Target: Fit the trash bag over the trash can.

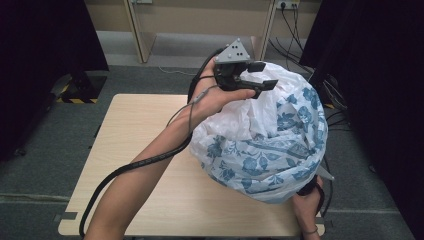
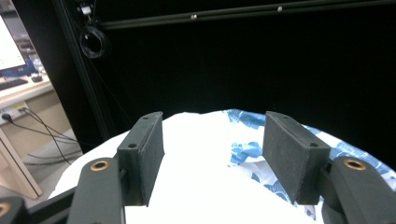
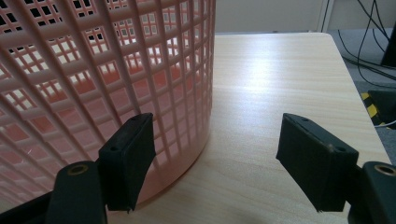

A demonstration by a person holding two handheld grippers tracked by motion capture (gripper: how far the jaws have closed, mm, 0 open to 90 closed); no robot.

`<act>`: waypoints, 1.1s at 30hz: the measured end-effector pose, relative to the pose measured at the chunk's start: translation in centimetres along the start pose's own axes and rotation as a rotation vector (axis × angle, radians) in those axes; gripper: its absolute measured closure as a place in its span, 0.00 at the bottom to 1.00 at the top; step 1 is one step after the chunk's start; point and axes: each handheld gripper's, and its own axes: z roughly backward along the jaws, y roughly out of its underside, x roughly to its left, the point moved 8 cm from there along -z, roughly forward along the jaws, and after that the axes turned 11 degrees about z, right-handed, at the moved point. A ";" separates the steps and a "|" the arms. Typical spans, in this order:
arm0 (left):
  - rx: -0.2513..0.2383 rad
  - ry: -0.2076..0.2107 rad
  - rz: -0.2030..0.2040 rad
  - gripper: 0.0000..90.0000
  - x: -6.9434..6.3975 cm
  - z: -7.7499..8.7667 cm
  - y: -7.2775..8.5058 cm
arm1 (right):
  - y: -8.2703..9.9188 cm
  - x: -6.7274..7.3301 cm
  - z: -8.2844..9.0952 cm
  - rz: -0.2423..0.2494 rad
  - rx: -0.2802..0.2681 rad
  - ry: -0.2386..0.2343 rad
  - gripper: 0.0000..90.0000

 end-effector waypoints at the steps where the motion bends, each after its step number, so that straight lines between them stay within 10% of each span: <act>1: 0.011 0.009 0.000 0.43 0.3 -0.6 0.4 | 0.0 0.0 0.0 0.000 0.000 0.000 0.31; 33: 0.223 -0.053 0.089 0.44 3.8 -6.0 7.1 | 0.0 0.0 0.0 -0.001 -0.003 -0.002 0.31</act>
